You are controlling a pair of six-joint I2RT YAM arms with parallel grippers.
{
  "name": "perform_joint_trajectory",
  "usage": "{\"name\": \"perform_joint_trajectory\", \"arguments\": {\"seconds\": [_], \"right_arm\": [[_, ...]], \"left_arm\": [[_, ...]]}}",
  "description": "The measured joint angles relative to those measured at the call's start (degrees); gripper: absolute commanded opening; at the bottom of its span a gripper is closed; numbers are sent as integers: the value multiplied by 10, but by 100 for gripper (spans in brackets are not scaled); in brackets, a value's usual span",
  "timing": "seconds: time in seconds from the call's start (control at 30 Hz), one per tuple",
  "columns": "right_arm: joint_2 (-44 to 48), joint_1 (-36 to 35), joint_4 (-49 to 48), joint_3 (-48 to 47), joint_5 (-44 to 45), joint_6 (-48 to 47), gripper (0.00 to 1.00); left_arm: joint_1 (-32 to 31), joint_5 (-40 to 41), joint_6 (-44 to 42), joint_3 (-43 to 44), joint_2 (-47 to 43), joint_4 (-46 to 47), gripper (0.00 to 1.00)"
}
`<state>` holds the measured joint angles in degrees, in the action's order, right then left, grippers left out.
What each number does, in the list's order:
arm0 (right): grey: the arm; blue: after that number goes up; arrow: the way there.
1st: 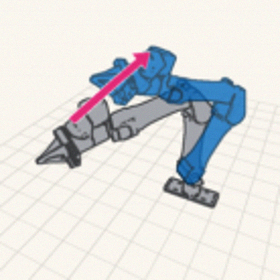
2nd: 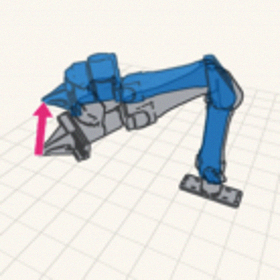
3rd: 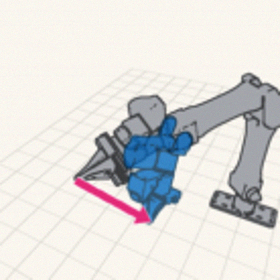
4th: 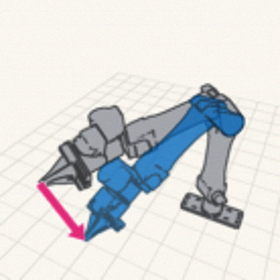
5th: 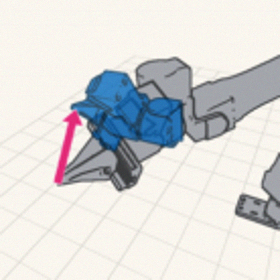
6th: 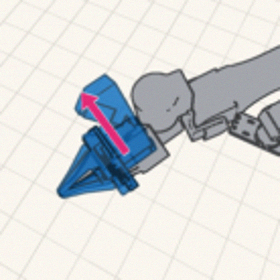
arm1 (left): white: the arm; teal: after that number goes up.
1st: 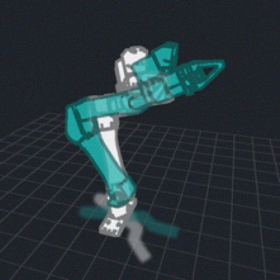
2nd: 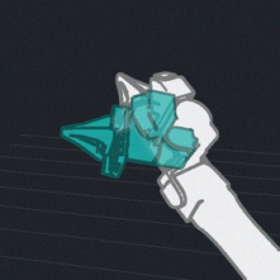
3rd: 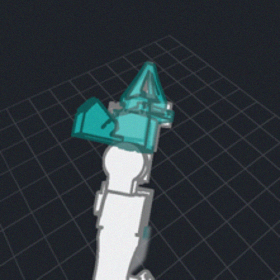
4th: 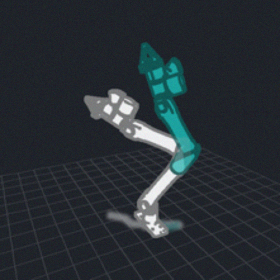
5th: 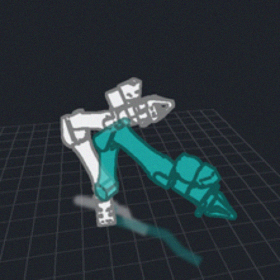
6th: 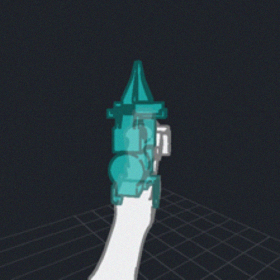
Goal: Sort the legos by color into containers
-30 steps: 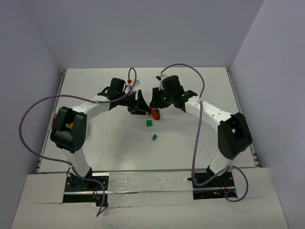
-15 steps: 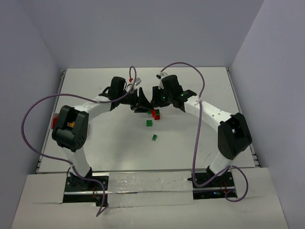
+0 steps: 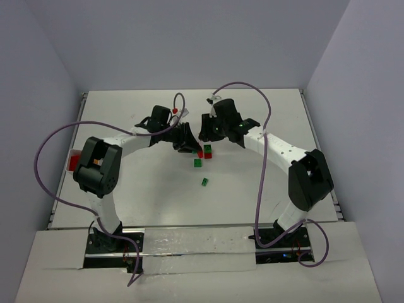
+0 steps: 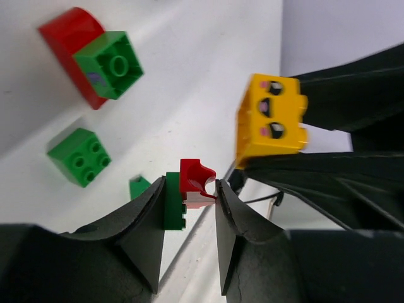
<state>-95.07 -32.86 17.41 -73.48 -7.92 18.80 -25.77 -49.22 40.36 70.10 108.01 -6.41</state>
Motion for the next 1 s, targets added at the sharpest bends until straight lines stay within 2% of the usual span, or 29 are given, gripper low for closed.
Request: {"name": "perform_joint_trajectory", "arguments": {"seconds": [0.1, 0.2, 0.37, 0.5, 0.7, 0.8, 1.0], "right_arm": [[0, 3, 2, -4, -1, 0, 0], [0, 9, 3, -4, -7, 0, 0], [0, 29, 3, -4, -43, 1, 0], [-10, 44, 1, -6, -108, 11, 0], [-37, 63, -13, -5, -226, 57, 0], [-41, 82, -70, 12, -309, 113, 0], [-51, 109, -260, 87, -466, 271, 0]], "left_arm": [[3, 31, -29, 0, 0, -25, 26], [12, 69, -61, 0, 0, -55, 43], [22, 141, -114, 0, 0, -97, 59], [21, 184, -141, 0, 0, -119, 71], [24, 177, -164, -4, -6, -127, 77], [31, 141, -178, -48, -61, -94, 82], [37, 101, -249, -111, -271, -35, 84]]}}
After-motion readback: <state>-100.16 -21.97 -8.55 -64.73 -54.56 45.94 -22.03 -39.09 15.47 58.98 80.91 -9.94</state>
